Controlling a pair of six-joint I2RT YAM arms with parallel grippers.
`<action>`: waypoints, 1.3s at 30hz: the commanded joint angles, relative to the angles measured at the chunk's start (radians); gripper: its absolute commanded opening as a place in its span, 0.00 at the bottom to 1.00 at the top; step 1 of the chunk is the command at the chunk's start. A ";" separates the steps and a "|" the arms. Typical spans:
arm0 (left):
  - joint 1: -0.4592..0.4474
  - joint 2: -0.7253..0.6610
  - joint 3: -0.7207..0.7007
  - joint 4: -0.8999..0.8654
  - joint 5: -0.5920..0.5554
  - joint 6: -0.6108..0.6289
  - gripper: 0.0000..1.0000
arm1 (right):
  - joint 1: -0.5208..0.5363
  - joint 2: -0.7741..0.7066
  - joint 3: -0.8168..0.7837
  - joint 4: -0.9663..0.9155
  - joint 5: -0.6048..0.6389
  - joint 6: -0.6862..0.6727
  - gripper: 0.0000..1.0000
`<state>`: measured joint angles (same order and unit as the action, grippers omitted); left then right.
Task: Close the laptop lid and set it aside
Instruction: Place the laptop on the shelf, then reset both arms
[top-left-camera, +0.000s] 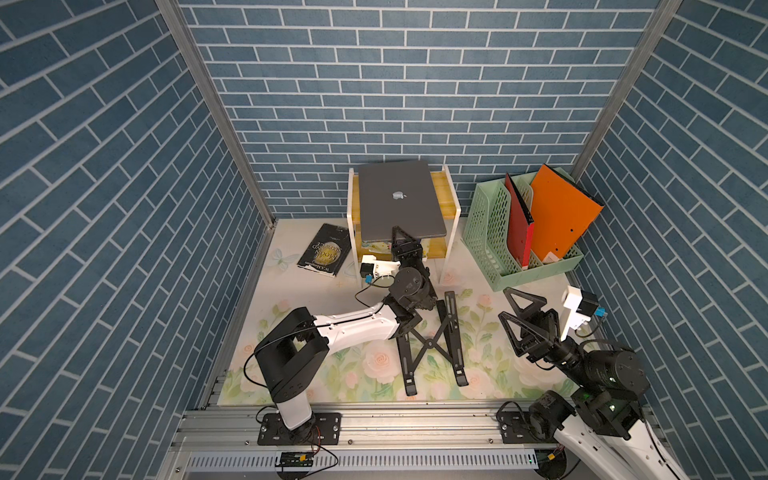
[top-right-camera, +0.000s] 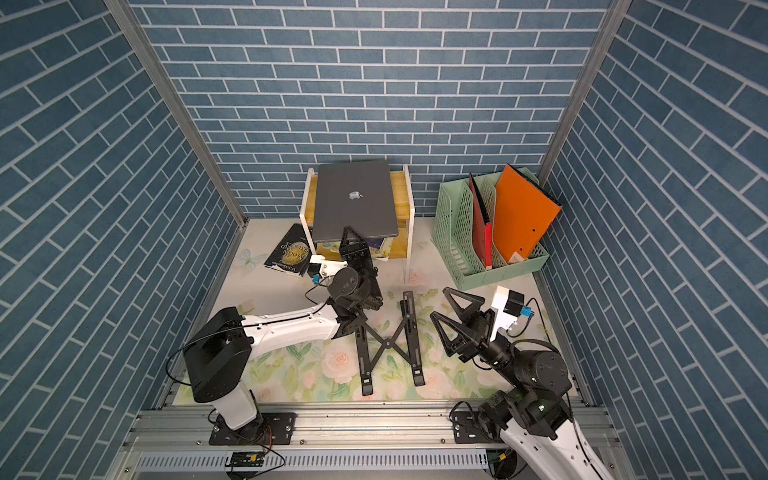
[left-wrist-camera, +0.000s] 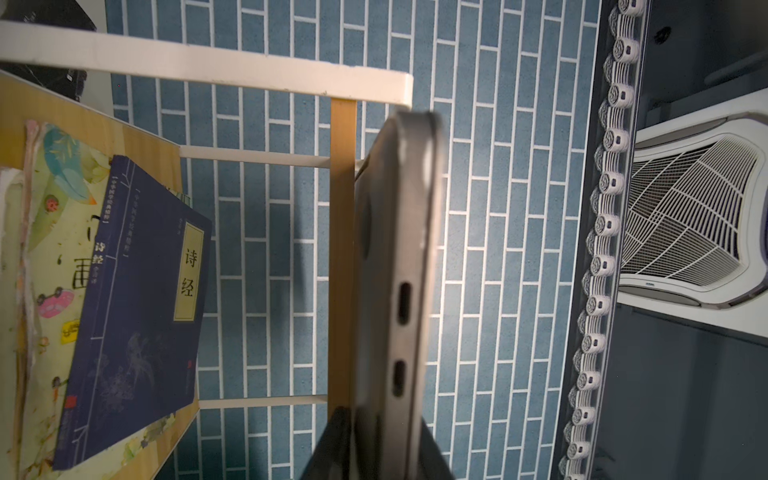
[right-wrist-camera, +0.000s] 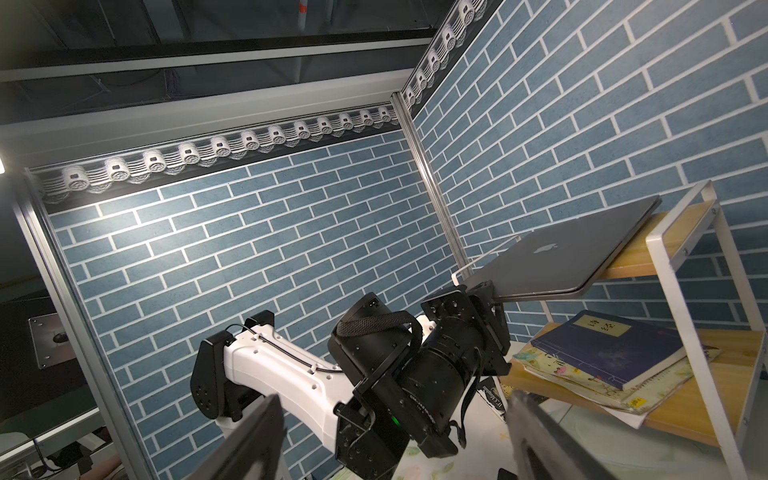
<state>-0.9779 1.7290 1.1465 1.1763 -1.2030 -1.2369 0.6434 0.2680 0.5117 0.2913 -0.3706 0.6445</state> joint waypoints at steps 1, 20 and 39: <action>-0.010 -0.015 0.017 0.059 0.019 0.001 0.44 | -0.001 -0.015 0.027 -0.014 0.007 -0.040 0.85; -0.022 -0.187 -0.341 0.338 0.373 0.234 1.00 | -0.001 -0.027 -0.008 -0.016 0.027 -0.094 0.85; -0.001 -0.983 -0.942 -0.312 1.093 0.906 1.00 | -0.003 -0.054 -0.274 0.205 0.220 -0.444 0.88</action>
<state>-0.9863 0.8505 0.2195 1.1980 -0.1547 -0.5007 0.6434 0.2264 0.2893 0.3664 -0.2333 0.3161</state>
